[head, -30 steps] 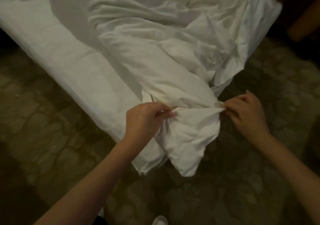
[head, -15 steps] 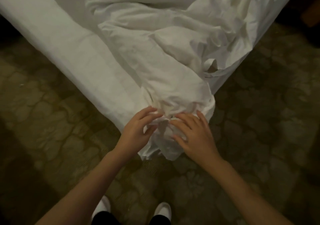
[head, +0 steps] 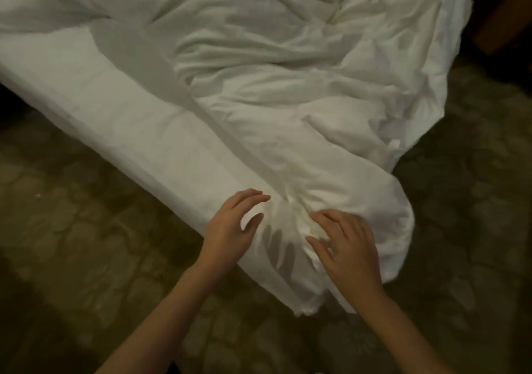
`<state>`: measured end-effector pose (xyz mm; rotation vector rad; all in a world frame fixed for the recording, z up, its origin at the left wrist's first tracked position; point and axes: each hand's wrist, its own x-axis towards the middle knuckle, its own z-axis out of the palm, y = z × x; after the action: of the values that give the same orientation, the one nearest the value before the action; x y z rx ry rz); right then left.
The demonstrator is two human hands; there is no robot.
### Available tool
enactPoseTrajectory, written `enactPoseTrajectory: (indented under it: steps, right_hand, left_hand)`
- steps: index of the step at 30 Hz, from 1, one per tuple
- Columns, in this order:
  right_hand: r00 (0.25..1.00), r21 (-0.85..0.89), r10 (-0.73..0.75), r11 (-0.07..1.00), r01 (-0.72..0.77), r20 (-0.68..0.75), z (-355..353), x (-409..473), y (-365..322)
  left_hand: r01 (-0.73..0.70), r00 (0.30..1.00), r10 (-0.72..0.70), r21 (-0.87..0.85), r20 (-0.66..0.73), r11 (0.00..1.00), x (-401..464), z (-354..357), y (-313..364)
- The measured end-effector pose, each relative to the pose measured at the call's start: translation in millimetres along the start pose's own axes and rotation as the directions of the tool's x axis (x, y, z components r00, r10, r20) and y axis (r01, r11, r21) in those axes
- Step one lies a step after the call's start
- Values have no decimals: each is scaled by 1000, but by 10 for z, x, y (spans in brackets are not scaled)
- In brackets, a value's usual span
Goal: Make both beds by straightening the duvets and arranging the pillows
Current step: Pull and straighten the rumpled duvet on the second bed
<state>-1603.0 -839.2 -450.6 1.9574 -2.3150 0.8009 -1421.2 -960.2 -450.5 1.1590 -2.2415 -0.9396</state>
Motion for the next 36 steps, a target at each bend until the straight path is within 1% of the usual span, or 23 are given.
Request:
enactPoseTrajectory:
  steps: [2, 4, 7, 11, 13, 14, 16, 19, 21, 23, 24, 27, 30, 33, 34, 36]
  right_hand:
    - [999, -45, 27, 999, -28, -27, 143, 191, -261]
    - [994, -44, 81, 995, -85, -78, 315, 433, -517]
    - [983, -41, 117, 991, -124, -143, 589, 805, -874]
    - [972, -11, 219, 975, -221, -90, 826, 1272, -1136]
    - [960, -1, 269, 963, -270, -80, 877, 1435, -1067]
    - [957, -13, 278, 960, -280, -84, 893, 1508, -995]
    - [963, -85, 249, 962, -258, -101, 915, 1642, -820]
    - [972, -172, 190, 962, -212, -136, 913, 1855, -524]
    - [967, -158, 220, 958, -239, -127, 876, 2032, -338]
    - [956, -142, 283, 946, -292, -81, 841, 2183, -150]
    - [949, -143, 308, 939, -314, -62, 838, 2226, -71]
    - [932, -125, 357, 924, -362, -60, 848, 2306, 118]
    - [948, -217, 303, 923, -317, -99, 904, 2320, 164]
    - [959, -319, 265, 905, -283, -98, 996, 2293, 95]
    - [960, -333, 261, 901, -279, -97, 1023, 2287, 61]
    - [948, -297, 294, 901, -316, -118, 1033, 2280, -42]
  left_hand:
    - [-45, 999, 45, 5, 31, 999, 182, -270, -192]
    - [-94, 993, 93, 17, 66, 995, 355, -575, -433]
    - [-117, 987, 112, 43, 112, 992, 545, -1019, -751]
    - [-146, 980, 131, 91, 152, 985, 917, -1349, -1018]
    - [-201, 970, 186, 80, 157, 976, 1168, -1358, -1060]
    - [-258, 956, 244, 72, 161, 963, 1317, -1329, -1071]
    - [-387, 909, 364, 84, 204, 918, 1628, -1209, -1106]
    - [-537, 824, 466, 183, 321, 824, 2123, -974, -1166]
    - [-628, 762, 532, 221, 369, 746, 2438, -862, -1168]
    - [-704, 701, 603, 239, 380, 669, 2750, -789, -1082]
    - [-718, 687, 617, 227, 383, 658, 2889, -761, -1036]
    - [-698, 688, 601, 146, 407, 701, 3222, -694, -936]
    - [-681, 686, 600, 74, 411, 729, 3365, -593, -916]
    - [-666, 708, 614, 41, 348, 745, 3373, -542, -874]
    - [-672, 704, 628, 26, 332, 740, 3365, -535, -875]
    - [-692, 678, 668, -41, 306, 721, 3311, -560, -885]
